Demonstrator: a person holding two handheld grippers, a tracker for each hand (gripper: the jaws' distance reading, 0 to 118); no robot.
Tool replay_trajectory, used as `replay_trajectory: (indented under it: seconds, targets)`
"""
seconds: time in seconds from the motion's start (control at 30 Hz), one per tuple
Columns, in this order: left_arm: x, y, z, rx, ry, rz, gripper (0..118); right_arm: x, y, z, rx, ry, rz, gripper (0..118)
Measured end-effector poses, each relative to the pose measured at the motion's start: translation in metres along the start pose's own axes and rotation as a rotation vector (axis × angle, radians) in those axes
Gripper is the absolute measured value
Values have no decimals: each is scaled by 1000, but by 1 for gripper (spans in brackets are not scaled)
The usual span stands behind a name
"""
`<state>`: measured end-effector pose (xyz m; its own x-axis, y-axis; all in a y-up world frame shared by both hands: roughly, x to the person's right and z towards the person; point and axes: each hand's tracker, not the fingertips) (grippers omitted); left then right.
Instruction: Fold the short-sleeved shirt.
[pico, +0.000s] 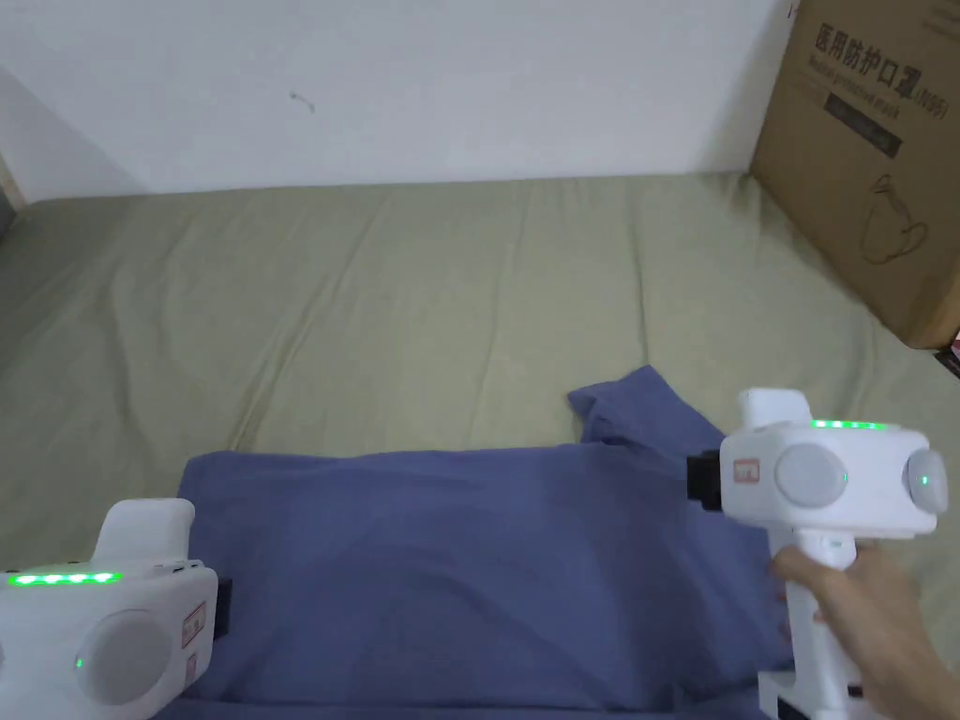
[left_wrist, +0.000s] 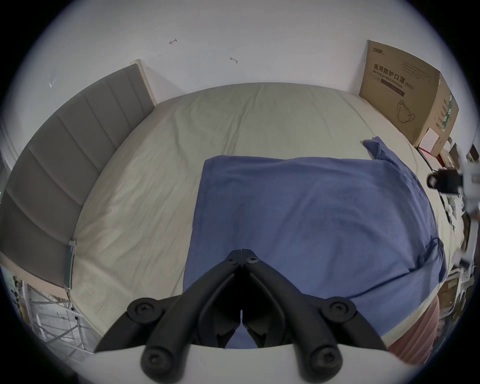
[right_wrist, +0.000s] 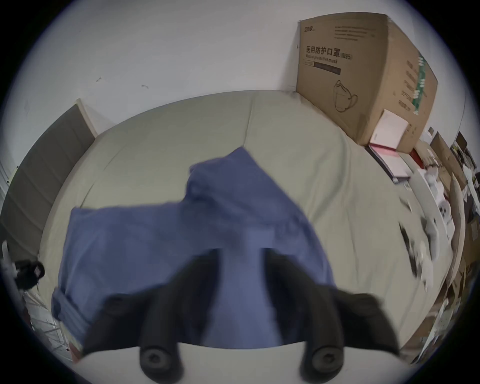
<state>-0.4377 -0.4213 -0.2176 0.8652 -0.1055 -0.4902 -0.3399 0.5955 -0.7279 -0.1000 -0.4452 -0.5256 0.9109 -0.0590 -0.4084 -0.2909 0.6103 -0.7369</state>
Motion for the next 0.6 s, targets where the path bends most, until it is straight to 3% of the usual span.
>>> replay_trajectory:
  seconds: [0.03,0.07,0.1,0.2,0.4,0.47,0.5,0.57,0.6]
  targets:
    - [0,2,-7,-8,0,4,0,7,14,-19,-13,-8,9,62]
    - [0,3,-14,-27,3,16,0,13,25,-35,-35,-13,14,85]
    - [0,3,-22,-42,-2,29,0,16,31,-48,-59,-58,3,90]
    - [-1,3,-36,-77,-17,46,0,34,41,-92,-160,-106,-22,90]
    - [-6,10,-49,-94,5,31,0,41,23,-108,-202,-80,-40,89]
    - [-6,10,-51,-97,6,31,0,36,25,-101,-187,-73,-26,72]
    - [-5,10,-53,-98,8,33,0,32,26,-97,-161,-83,13,57]
    - [-5,11,-54,-103,4,35,0,26,27,-92,-157,-94,52,11]
    - [-4,11,-55,-101,1,34,0,24,27,-90,-161,-74,68,6]
